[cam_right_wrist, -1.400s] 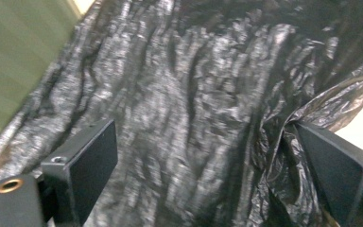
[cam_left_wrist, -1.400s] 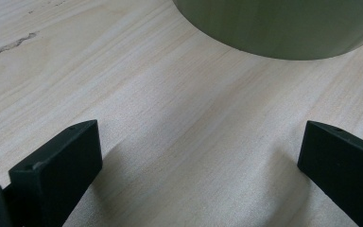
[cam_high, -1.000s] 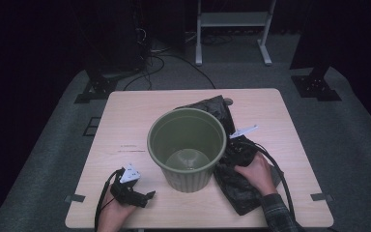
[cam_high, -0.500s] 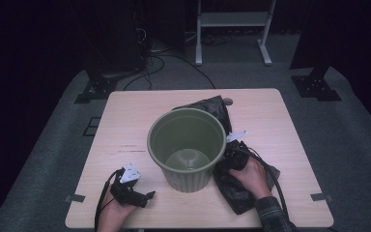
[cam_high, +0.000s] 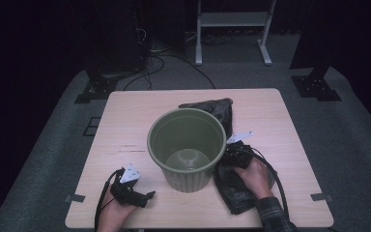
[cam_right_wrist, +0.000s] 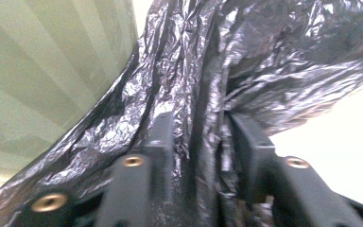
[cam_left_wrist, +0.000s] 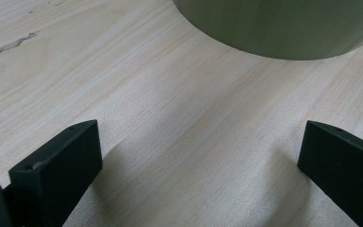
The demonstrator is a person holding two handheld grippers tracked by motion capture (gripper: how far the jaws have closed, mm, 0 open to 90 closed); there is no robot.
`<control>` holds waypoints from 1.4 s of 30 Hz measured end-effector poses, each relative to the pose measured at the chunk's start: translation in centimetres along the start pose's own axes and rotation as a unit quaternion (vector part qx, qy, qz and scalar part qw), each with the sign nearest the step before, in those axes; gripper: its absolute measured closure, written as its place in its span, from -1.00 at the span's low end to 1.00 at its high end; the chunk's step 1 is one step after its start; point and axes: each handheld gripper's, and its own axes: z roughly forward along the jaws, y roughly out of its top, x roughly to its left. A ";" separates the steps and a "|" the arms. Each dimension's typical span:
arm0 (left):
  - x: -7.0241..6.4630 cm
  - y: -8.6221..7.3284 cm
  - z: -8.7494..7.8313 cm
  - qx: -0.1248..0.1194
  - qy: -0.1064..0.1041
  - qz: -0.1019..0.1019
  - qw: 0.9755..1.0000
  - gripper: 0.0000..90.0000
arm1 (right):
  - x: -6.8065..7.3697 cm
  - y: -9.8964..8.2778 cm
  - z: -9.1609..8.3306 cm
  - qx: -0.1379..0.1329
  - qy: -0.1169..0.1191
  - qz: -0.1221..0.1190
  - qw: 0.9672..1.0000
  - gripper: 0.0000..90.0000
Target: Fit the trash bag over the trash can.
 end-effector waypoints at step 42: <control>0.0 0.0 0.0 0.000 0.000 0.000 1.000 -1.00 | 1.0 1.6 -11.4 -0.088 0.127 -0.055 0.986 0.99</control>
